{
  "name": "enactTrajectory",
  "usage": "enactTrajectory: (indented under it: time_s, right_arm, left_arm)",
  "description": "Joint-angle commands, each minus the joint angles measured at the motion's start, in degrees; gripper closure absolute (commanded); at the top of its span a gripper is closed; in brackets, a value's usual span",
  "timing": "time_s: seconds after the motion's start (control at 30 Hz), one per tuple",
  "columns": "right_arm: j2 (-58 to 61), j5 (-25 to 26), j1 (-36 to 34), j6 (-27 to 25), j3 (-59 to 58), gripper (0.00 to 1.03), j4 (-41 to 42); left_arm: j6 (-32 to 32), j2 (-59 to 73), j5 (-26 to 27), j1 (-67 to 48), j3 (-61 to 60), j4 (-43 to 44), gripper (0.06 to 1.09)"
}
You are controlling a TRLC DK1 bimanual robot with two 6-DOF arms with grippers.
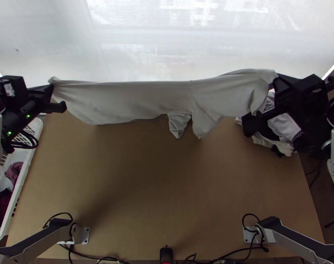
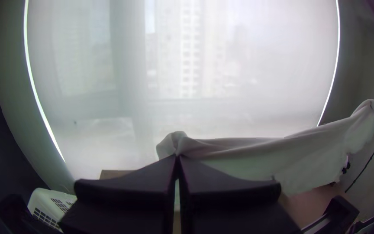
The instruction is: Fold the t-shirt
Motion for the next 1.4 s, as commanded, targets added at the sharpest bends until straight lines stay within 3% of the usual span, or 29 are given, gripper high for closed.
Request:
enactTrajectory:
  time_s: [0.0, 0.27, 0.47, 0.8, 0.97, 1.1, 1.37]
  right_arm:
    - [-2.11, 2.62, -0.06, -0.24, 4.70, 1.00, 5.11]
    - [-5.27, 4.02, 0.38, -3.76, 7.16, 1.00, 11.70]
    - [-8.52, 3.94, 1.26, -9.38, 7.78, 1.00, 16.98]
    - [-10.54, 2.18, 2.14, -19.05, 17.36, 1.00, 20.14]
    - [-11.77, 2.00, 2.05, -18.79, 19.55, 1.00, 17.77]
    - [-14.94, 2.09, -0.49, -15.97, 18.24, 1.00, 13.99]
    - [-20.39, 2.18, -1.81, -10.09, 2.77, 1.00, 10.65]
  left_arm:
    - [1.00, -1.69, -2.04, 1.66, 8.41, 2.60, 1.05]
    - [5.05, -5.11, -4.06, 3.51, 11.84, 9.98, 1.05]
    - [7.15, -6.43, -7.40, 3.42, 17.03, 16.13, 1.05]
    - [14.36, -6.87, -7.66, 3.42, 28.45, 18.24, 1.05]
    - [16.30, -8.45, -7.40, 3.42, 29.16, 17.63, 1.05]
    - [15.59, -9.51, -6.34, 3.42, 26.87, 11.74, 1.05]
    - [12.60, -11.00, 1.13, 0.78, 10.52, -0.13, 1.05]
